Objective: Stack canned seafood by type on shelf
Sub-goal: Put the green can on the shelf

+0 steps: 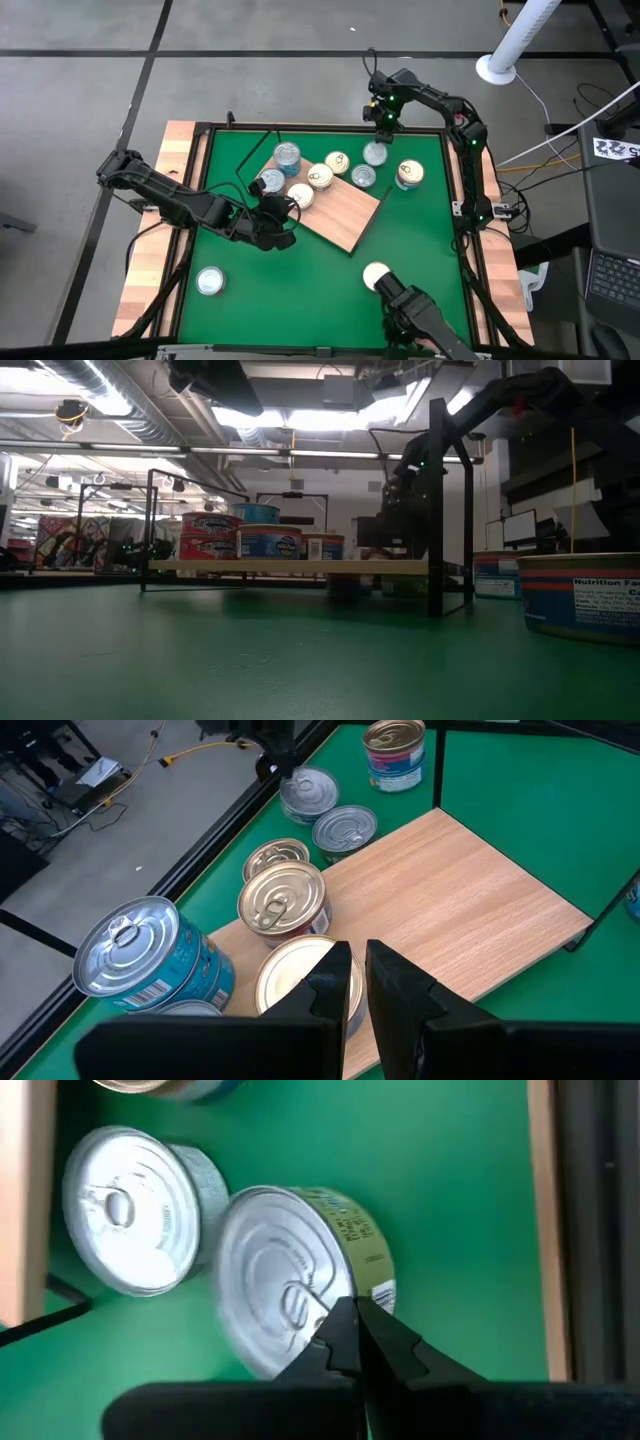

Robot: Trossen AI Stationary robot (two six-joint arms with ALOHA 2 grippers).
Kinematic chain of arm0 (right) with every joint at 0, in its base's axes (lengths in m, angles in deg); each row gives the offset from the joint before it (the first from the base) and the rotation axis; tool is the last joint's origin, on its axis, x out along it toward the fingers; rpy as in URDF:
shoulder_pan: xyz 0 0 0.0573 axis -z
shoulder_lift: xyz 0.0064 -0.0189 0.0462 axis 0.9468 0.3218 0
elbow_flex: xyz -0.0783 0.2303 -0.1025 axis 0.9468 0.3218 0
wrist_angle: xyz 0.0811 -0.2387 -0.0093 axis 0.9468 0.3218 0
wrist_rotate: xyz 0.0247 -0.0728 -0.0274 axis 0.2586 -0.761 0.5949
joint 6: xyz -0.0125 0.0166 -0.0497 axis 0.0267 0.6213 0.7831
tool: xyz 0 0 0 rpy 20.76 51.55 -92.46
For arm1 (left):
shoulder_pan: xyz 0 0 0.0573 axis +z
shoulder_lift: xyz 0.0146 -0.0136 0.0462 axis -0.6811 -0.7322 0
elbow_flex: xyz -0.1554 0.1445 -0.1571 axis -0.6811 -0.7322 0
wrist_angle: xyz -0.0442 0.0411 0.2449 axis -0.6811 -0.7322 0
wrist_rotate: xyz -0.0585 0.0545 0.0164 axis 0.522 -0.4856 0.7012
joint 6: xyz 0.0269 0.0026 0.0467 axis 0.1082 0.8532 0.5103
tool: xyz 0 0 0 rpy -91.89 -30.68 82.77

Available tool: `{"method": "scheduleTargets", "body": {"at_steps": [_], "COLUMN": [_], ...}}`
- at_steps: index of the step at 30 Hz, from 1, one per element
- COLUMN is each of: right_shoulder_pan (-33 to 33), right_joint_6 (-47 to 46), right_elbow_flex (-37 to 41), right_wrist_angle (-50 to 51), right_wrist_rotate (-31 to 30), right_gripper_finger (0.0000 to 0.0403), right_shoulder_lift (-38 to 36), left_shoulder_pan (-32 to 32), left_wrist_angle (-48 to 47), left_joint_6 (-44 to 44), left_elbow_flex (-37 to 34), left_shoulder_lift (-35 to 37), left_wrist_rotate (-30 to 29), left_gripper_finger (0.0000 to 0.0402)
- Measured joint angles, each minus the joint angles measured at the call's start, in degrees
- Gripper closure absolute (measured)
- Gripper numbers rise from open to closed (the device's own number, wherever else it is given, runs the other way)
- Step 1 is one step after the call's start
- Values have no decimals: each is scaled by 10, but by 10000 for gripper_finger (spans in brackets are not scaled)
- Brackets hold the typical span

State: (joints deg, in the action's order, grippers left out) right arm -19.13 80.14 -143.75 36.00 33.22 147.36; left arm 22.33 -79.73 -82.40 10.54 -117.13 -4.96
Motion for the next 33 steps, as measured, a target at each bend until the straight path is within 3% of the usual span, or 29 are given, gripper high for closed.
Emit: {"method": "scheduleTargets", "body": {"at_steps": [19,24,33], "right_shoulder_pan": [-12,-11,-11], "right_joint_6": [-3,-5,-21], "right_elbow_flex": [56,56,57], "right_wrist_angle": [-51,-53,-73], "right_wrist_rotate": [-68,-71,-72], "right_gripper_finger": [392,364,279], "right_shoulder_lift": [0,0,0], "left_shoulder_pan": [0,0,0], "left_wrist_angle": [0,0,0], "left_joint_6": [0,0,0], "left_elbow_flex": [0,0,0], "left_shoulder_lift": [0,0,0], "left_wrist_rotate": [0,0,0], "left_gripper_finger": [370,370,370]}}
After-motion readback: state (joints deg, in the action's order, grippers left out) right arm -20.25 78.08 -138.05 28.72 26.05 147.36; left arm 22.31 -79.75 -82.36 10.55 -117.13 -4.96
